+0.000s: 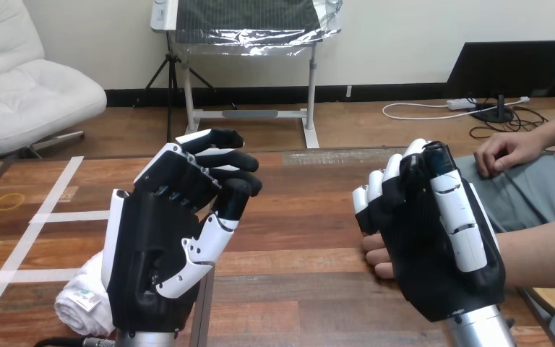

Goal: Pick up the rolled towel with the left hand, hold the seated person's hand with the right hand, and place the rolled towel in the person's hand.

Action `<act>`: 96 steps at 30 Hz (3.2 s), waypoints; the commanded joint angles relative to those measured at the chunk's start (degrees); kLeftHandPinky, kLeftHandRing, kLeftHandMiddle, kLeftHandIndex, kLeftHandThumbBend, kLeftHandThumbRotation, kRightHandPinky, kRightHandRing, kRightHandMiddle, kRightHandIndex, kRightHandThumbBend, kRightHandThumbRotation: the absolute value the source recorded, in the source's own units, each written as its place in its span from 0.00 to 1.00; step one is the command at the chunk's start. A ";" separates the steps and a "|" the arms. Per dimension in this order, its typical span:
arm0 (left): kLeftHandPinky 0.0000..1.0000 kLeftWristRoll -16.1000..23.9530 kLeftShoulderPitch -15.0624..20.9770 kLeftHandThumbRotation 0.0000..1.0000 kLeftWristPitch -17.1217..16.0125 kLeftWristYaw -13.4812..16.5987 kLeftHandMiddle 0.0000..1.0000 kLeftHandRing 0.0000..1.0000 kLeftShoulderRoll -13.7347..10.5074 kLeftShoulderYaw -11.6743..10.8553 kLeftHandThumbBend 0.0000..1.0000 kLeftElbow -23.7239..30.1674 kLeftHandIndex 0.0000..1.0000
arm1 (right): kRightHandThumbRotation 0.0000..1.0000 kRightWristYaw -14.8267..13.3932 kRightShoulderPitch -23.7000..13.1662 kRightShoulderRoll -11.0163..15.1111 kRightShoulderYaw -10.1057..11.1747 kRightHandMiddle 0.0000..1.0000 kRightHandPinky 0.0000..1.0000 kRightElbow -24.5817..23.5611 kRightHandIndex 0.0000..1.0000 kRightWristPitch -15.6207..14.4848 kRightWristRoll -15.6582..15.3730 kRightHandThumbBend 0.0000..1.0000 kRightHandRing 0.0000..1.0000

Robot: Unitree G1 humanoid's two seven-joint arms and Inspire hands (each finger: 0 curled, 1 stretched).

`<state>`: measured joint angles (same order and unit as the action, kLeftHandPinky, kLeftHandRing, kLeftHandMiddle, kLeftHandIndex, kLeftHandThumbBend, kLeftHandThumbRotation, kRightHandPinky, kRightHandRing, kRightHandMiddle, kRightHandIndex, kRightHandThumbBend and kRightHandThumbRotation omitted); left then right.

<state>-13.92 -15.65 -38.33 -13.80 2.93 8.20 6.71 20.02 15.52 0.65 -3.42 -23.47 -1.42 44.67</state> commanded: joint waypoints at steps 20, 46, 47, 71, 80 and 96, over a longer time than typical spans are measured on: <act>0.48 1.31 -7.83 0.23 -0.65 1.94 0.56 0.49 2.16 3.63 0.57 0.53 0.61 | 0.37 -1.61 0.61 -1.22 1.64 0.24 0.06 -0.76 0.30 -1.29 0.19 0.49 0.15; 0.49 9.20 -6.84 0.16 -4.97 6.58 0.55 0.51 1.72 2.94 0.51 -1.03 0.62 | 0.38 0.74 0.18 -1.23 1.82 0.27 0.09 0.02 0.32 -0.64 -2.44 0.48 0.17; 0.49 9.40 -6.83 0.16 -5.03 6.75 0.55 0.51 1.68 2.94 0.51 -1.05 0.62 | 0.38 0.74 0.18 -1.23 1.81 0.27 0.09 0.02 0.32 -0.63 -2.47 0.48 0.17; 0.48 6.13 -6.14 0.19 -4.75 4.79 0.56 0.51 0.43 3.68 0.55 -1.42 0.61 | 0.46 -6.02 0.76 -2.31 -0.17 0.42 0.18 2.03 0.39 14.81 -27.37 0.44 0.29; 0.46 4.63 -6.19 0.33 -4.41 3.98 0.61 0.54 0.15 3.65 0.59 -1.72 0.63 | 0.49 -9.55 1.18 -1.44 -1.15 0.68 0.42 3.38 0.64 20.07 -36.56 0.40 0.59; 0.45 0.58 -6.33 0.40 -1.67 0.99 0.68 0.55 -0.30 4.09 0.65 -0.79 0.67 | 0.51 -6.37 2.13 -0.34 -3.23 0.84 0.59 3.22 0.81 20.15 -29.70 0.47 0.81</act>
<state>-13.86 -15.35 -40.06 -12.16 2.71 10.18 5.92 13.26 16.87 2.10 -5.90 -20.00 16.60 14.01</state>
